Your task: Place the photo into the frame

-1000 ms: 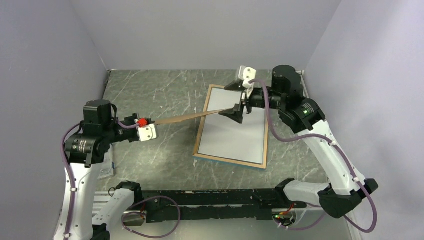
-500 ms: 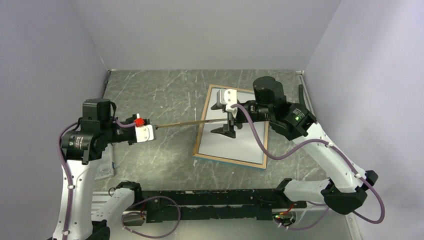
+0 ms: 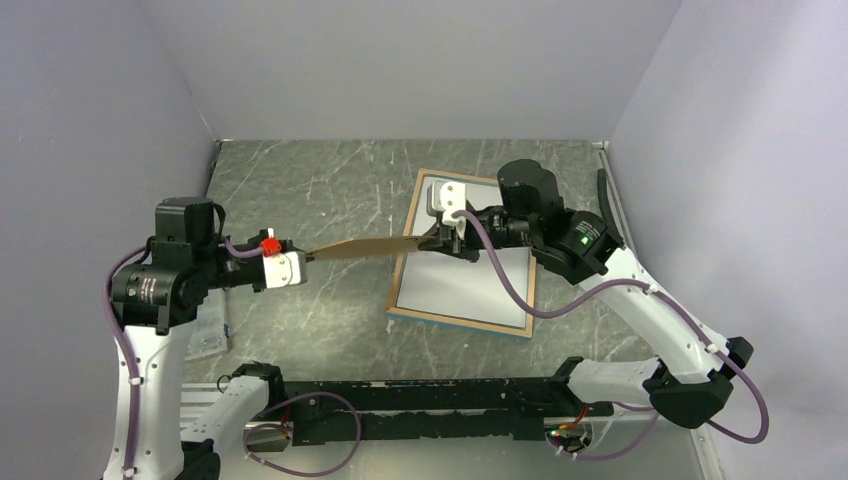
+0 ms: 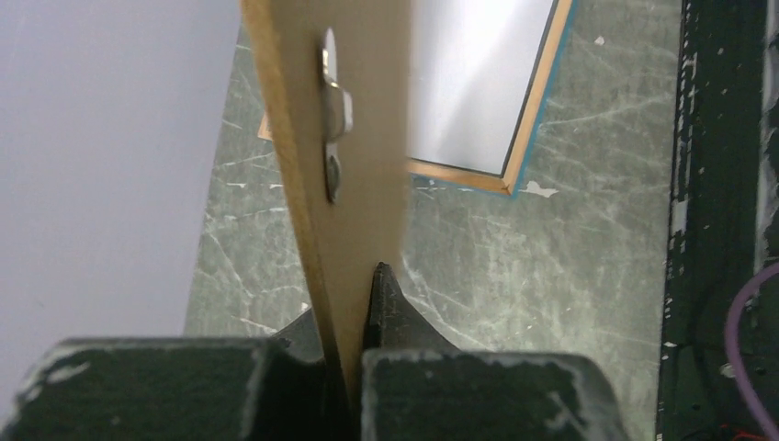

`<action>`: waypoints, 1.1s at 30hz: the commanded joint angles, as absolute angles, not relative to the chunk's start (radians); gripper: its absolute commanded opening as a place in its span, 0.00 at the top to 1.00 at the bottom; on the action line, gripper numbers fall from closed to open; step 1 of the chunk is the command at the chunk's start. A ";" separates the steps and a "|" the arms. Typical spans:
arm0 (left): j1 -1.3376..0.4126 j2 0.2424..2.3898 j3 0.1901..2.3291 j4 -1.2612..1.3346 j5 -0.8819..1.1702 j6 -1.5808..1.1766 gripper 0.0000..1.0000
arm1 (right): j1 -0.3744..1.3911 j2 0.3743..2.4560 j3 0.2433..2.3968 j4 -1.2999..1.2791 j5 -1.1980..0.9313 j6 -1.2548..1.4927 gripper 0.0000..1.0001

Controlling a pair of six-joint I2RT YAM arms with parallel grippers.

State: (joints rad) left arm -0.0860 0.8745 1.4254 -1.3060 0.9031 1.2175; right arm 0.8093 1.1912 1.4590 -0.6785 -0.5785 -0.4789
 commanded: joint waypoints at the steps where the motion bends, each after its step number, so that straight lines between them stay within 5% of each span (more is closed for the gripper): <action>1: -0.090 0.839 1.459 -1.149 1.016 1.154 0.97 | 0.813 1.166 1.470 -0.544 -0.559 -0.384 1.00; 3: -0.090 0.824 1.444 -1.039 1.007 1.071 0.94 | 0.812 1.173 1.479 -0.537 -0.552 -0.349 1.00; 7: -0.090 0.803 1.420 -0.802 0.953 0.922 0.25 | 0.813 1.180 1.488 -0.516 -0.559 -0.293 1.00; 9: -0.089 0.793 1.408 -0.662 0.906 0.803 0.08 | 0.813 1.175 1.487 -0.477 -0.555 -0.260 1.00; 22: -0.089 0.852 1.502 -0.331 0.561 0.424 0.06 | 0.634 1.204 1.567 -0.276 -0.596 0.202 1.00; 27: -0.090 0.939 1.594 -0.415 0.340 0.370 0.06 | 0.532 1.264 1.593 -0.227 -0.627 0.390 1.00; 33: -0.090 1.058 1.698 -0.603 0.102 0.297 0.06 | 0.459 1.183 1.365 0.095 -0.589 0.651 1.00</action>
